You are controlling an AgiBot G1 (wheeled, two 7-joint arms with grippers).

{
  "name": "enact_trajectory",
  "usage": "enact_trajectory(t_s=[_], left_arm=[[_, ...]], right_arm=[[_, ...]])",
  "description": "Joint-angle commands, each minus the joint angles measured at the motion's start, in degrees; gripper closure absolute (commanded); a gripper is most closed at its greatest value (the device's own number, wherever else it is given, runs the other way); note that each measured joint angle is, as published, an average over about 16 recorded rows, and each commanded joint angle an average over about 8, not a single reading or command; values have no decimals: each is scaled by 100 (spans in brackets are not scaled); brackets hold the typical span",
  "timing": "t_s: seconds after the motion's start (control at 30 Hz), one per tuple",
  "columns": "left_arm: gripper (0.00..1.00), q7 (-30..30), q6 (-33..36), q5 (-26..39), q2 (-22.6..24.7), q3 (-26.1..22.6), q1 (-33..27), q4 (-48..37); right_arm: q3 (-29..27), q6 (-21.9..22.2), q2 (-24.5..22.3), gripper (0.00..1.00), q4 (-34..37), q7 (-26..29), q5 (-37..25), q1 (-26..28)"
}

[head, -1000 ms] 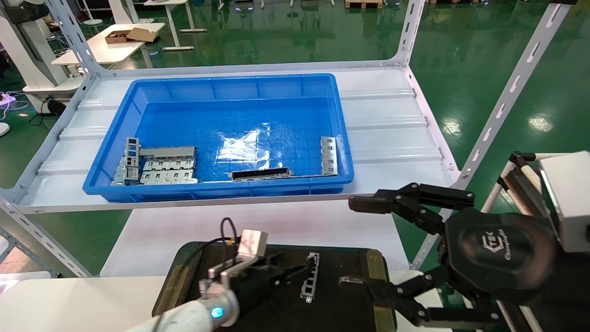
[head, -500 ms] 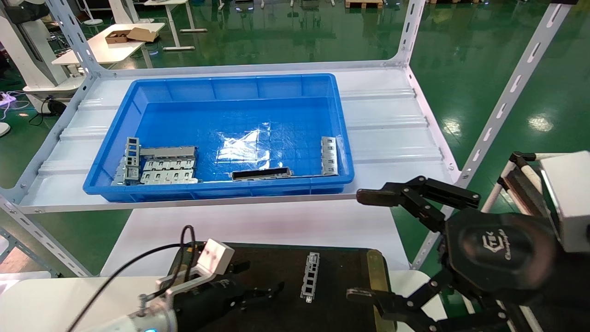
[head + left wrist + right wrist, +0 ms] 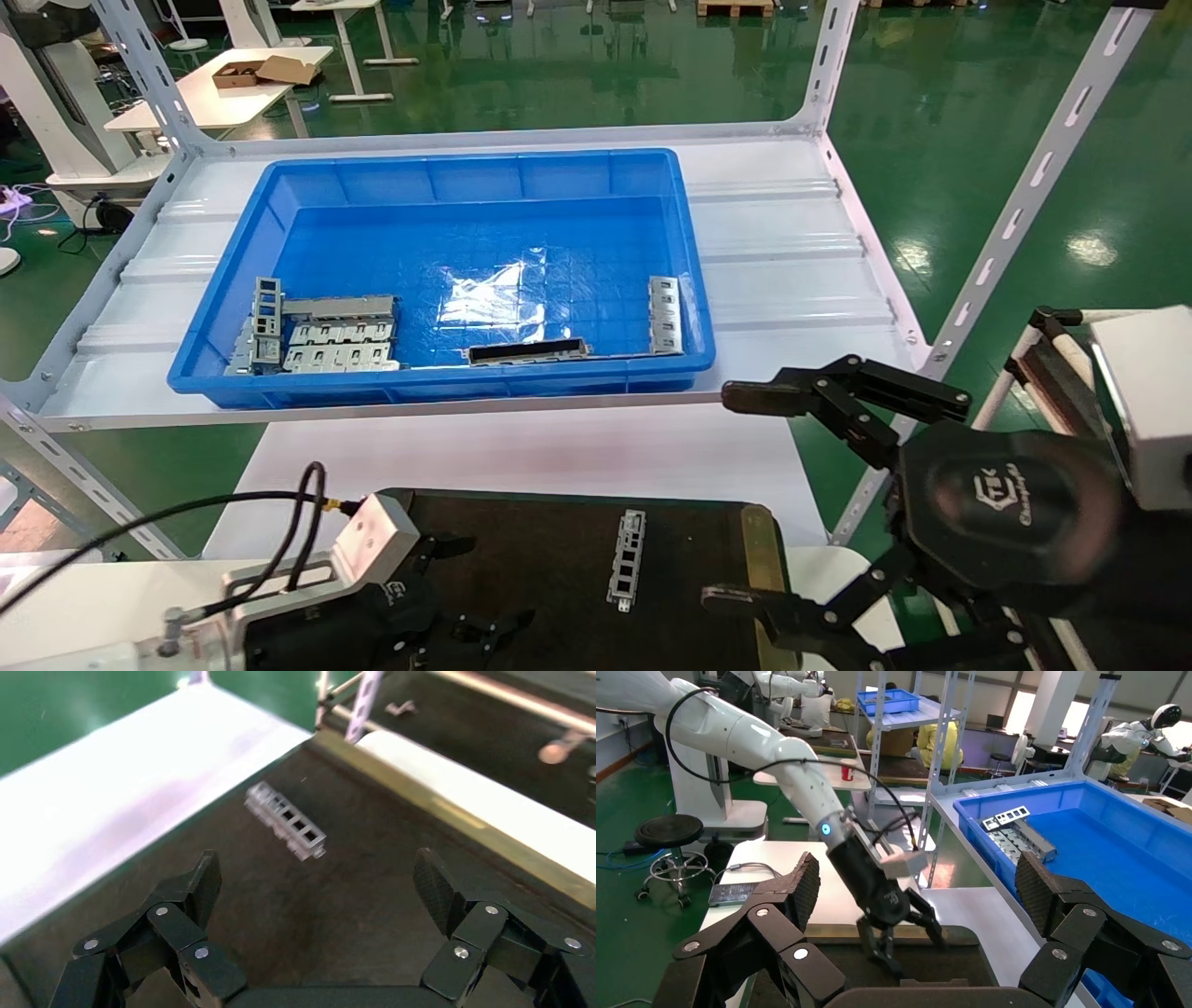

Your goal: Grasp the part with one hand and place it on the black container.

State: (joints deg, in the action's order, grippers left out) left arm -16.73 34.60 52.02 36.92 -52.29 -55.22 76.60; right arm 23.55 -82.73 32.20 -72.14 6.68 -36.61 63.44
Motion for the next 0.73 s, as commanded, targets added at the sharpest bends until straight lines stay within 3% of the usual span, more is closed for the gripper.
enact_trajectory(t_s=[0.03,0.33,0.73], left_arm=[[0,344,279,-219,-101,200,43,-3],[0,1996,1502,-1396,-260,1132,491,-359],[0,2378,2083,-1771,-411,1405,521,-340]], right_arm=[[0,0,0,0,0,0,0,0],[0,0,0,0,0,0,0,0],[0,0,0,0,0,0,0,0]])
